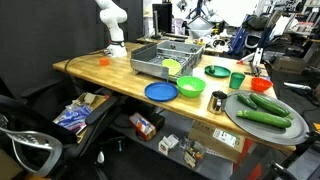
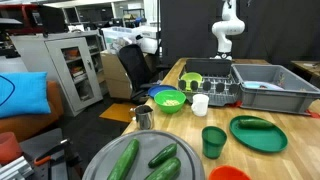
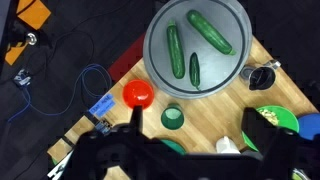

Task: Pick up the green cup from the table and pour its contents in the silver cup.

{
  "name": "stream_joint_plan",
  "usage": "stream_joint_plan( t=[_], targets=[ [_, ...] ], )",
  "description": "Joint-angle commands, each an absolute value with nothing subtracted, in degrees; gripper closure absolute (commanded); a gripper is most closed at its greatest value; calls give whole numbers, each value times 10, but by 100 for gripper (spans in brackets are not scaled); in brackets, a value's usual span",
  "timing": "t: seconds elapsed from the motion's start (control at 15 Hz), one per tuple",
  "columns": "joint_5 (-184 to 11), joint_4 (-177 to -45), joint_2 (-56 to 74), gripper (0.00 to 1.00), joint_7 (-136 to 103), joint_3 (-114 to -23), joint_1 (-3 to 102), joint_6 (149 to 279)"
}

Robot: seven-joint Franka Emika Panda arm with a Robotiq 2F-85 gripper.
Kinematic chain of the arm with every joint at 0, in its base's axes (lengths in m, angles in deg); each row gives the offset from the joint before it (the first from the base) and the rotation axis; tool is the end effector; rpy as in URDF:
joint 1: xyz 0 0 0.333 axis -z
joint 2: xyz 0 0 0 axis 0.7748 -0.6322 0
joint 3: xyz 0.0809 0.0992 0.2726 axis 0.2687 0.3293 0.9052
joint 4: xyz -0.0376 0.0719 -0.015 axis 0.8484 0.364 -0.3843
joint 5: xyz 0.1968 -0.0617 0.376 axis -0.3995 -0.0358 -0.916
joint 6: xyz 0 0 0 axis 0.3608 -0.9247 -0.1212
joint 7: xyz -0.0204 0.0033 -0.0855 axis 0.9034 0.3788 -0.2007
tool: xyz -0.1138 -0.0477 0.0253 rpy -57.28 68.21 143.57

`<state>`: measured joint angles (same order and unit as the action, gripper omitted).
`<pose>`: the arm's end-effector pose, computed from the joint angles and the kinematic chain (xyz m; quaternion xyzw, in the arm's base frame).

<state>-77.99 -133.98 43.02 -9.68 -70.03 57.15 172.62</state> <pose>0.4782 -0.1262 0.5400 0.9933 -0.0736 -0.0444 0.0774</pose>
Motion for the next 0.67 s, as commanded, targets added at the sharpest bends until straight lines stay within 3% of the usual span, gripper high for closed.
stream_joint_plan(
  t=[0.0, 0.6],
  targets=[
    [-779, -1338, 430, 0, -97, -702, 569, 1725],
    [-784, -1346, 402, 0, -101, -709, 571, 1725]
  ],
)
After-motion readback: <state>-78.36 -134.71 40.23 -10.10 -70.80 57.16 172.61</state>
